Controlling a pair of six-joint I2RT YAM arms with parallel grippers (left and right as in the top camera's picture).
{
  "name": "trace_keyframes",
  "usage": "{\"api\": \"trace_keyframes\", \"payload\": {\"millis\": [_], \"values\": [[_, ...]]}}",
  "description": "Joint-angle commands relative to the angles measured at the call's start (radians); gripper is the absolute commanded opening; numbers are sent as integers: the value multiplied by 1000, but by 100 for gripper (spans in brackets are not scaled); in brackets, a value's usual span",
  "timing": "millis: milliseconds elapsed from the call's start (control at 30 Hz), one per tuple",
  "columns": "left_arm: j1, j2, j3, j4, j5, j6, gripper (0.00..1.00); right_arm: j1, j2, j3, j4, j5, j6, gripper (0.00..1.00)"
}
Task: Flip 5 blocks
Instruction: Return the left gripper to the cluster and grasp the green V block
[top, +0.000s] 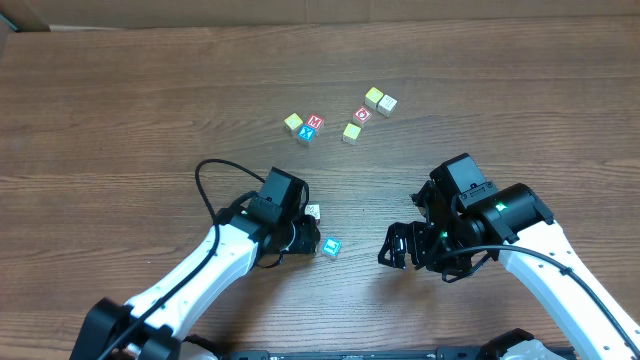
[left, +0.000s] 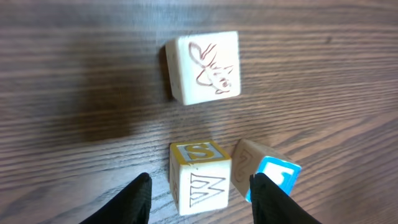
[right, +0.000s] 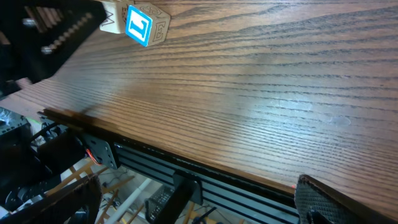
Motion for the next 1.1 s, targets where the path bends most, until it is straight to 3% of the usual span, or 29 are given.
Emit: {"api": "trace_keyframes", "payload": {"millis": [0,133,200,333,467,567,767,1000,1067], "values": [[0,-51,35,-27,-76,46,45,5,-8,28,9,3,-1,100],[22,-61,39,-61,-140,56,46,5,-8,24,10,3,2,100],[47,-60,40,-36,-126,126,49,5,-8,18,17,3,2,100],[86,-60,40,45,-85,215,70,5,-8,14,26,3,2,100],[93,-47,40,121,-24,220,76,5,-8,14,24,3,2,100],[92,-6,40,153,19,215,75,5,-8,14,25,2,2,100],[90,118,41,183,85,190,63,5,-8,14,24,2,2,100],[90,171,41,219,104,163,62,5,-8,14,20,2,2,100],[90,171,41,227,114,156,55,5,-8,14,21,2,3,100]]}}
